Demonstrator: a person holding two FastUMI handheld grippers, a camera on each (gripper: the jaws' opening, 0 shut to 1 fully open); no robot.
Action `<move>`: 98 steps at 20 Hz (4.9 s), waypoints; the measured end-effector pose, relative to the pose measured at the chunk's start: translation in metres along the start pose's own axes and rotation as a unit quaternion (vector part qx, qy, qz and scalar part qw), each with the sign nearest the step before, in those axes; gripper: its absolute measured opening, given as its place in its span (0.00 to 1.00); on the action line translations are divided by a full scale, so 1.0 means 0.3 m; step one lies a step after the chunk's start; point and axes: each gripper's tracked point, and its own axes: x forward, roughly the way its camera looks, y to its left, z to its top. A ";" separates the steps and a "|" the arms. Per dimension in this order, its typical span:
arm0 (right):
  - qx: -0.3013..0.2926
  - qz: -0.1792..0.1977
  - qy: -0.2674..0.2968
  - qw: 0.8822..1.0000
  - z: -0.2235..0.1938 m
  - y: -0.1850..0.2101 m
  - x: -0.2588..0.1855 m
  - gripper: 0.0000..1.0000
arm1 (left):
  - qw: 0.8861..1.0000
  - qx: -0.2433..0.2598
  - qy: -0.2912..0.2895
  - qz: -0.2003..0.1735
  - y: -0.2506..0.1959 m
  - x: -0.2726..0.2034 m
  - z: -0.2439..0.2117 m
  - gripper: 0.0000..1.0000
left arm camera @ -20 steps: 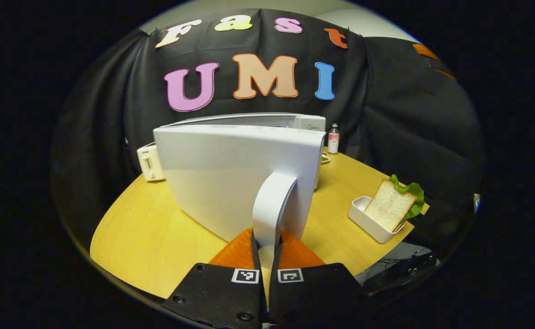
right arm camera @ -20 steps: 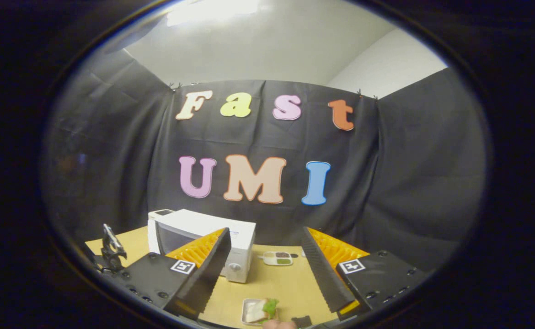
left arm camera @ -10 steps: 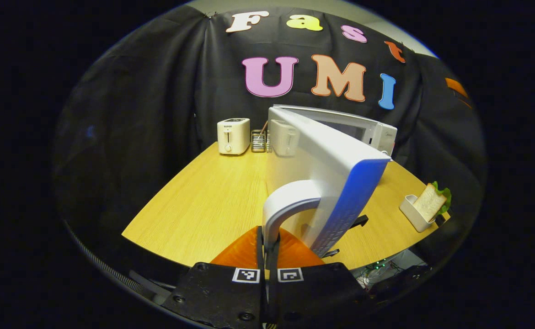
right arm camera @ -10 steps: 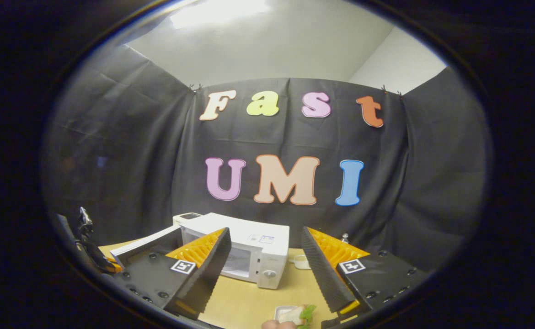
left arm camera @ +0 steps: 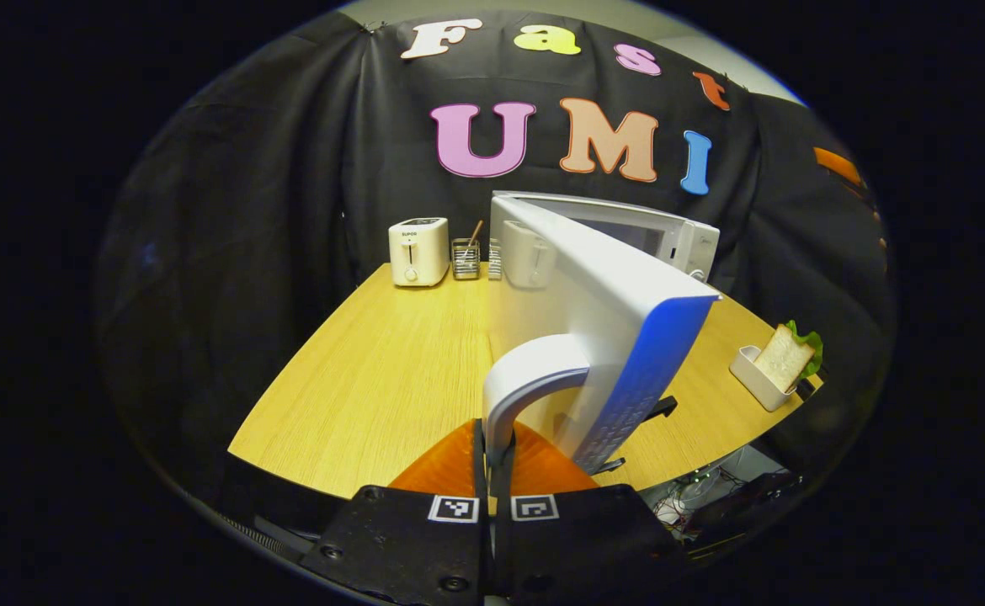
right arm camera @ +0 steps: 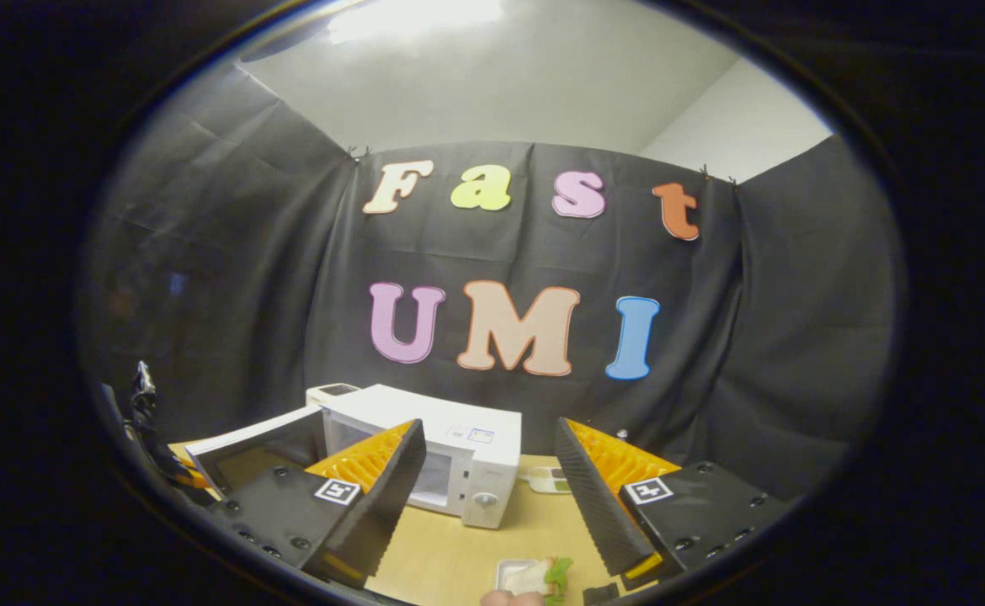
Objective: Open the microwave oven with the left hand, put the food in, and close the microwave oven.
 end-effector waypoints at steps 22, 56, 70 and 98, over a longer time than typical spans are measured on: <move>-0.044 -0.025 0.141 0.989 -0.492 -0.110 -0.011 0.98 | 0.995 0.095 -0.017 0.032 0.022 -0.276 0.156 0.92; 0.033 -0.052 0.417 0.907 -1.218 -0.171 -0.024 0.31 | 0.993 -0.066 -0.097 -0.014 -0.240 -0.284 0.382 0.92; 0.095 -0.013 0.324 0.941 -0.881 -0.008 0.153 0.31 | 0.992 -0.062 -0.103 -0.021 -0.228 -0.293 0.351 0.92; 0.603 -0.108 0.194 0.766 -1.029 0.799 1.031 0.31 | 0.988 -0.089 -0.082 0.092 0.090 -0.395 0.360 0.92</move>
